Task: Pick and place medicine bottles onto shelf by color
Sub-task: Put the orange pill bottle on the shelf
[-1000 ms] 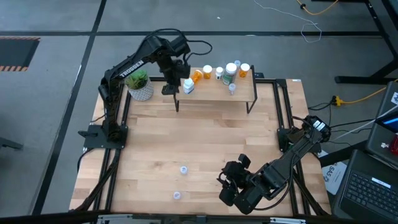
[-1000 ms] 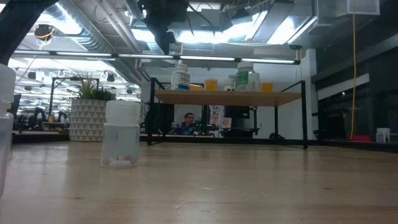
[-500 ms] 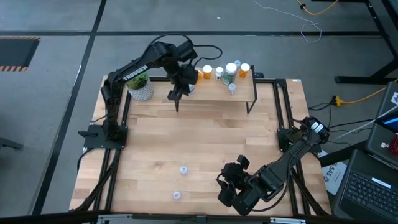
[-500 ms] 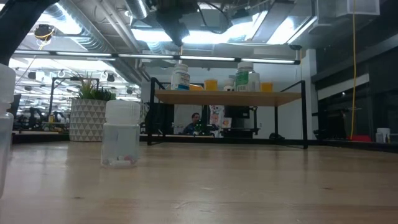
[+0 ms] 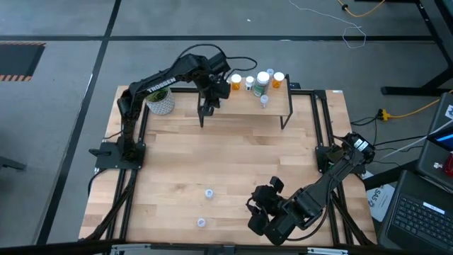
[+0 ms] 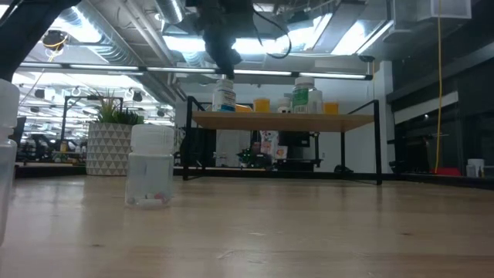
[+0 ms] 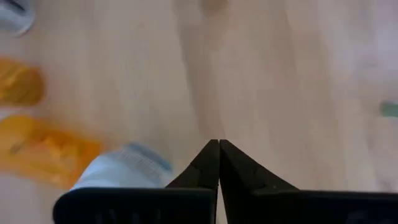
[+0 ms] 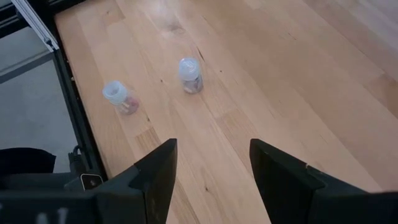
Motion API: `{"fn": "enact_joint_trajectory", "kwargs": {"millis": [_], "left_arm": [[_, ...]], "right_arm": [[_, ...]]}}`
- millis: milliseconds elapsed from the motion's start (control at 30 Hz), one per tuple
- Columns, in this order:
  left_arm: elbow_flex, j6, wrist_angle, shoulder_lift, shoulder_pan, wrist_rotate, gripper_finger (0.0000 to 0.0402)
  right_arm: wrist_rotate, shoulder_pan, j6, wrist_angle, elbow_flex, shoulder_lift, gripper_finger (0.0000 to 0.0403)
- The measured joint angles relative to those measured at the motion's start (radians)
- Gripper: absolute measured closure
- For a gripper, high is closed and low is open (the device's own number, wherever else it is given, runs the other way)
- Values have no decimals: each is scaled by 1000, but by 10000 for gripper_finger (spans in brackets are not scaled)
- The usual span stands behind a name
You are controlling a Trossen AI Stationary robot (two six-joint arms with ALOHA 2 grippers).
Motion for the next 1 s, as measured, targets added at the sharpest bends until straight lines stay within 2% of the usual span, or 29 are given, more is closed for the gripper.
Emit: {"fn": "enact_joint_trajectory", "kwargs": {"millis": [367,800,1000], "left_arm": [[-38,-17,25,0,63,-95,400],[-38,-23,51,-1,115,-116,400],[-38,-23,51,-1,134,-184,400]], "right_arm": [[0,0,0,0,0,0,199],[0,0,0,0,0,0,199],[0,0,0,0,0,0,199]]}}
